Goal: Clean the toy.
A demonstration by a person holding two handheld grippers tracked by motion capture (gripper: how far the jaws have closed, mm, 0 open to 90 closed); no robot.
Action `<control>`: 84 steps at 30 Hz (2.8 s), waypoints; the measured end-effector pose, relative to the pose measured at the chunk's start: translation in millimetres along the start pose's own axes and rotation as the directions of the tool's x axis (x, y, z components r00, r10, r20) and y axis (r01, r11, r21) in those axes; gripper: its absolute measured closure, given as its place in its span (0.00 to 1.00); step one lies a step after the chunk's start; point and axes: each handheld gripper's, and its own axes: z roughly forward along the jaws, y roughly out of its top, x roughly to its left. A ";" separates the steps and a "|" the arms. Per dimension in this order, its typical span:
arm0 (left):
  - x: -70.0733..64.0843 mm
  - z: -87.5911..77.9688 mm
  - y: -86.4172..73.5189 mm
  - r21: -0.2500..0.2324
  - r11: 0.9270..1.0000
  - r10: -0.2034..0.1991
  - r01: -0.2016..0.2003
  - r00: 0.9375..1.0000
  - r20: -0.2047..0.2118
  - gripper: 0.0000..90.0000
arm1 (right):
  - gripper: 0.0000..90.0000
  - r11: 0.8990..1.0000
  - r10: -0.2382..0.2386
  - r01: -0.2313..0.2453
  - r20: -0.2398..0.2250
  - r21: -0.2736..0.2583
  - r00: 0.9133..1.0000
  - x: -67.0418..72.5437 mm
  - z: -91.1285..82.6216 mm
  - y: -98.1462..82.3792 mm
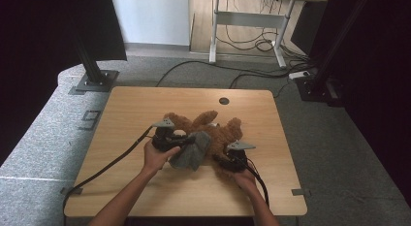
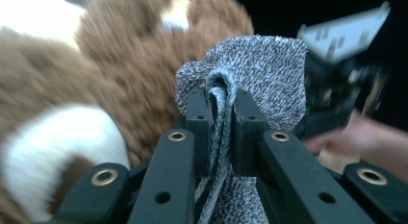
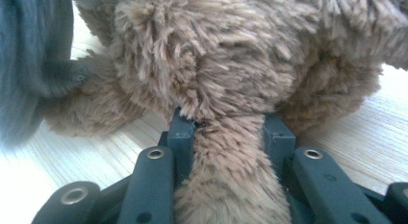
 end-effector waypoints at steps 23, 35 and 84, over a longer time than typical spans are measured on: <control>30.4 -13.0 -46.7 0.054 0.996 -0.067 0.070 0.996 -0.056 0.89 | 0.72 1.000 0.000 0.000 -0.006 0.002 1.000 -0.6 -0.8 -0.5; 5.2 13.3 -20.6 0.023 0.999 -0.039 0.038 0.998 0.039 0.89 | 0.72 1.000 0.002 -0.002 -0.007 0.000 1.000 -1.0 -0.8 -0.7; 44.3 -2.5 -45.7 0.083 0.987 -0.139 0.139 0.990 -0.009 0.88 | 0.38 0.994 0.021 -0.014 0.066 -0.112 0.998 1.1 -15.8 109.5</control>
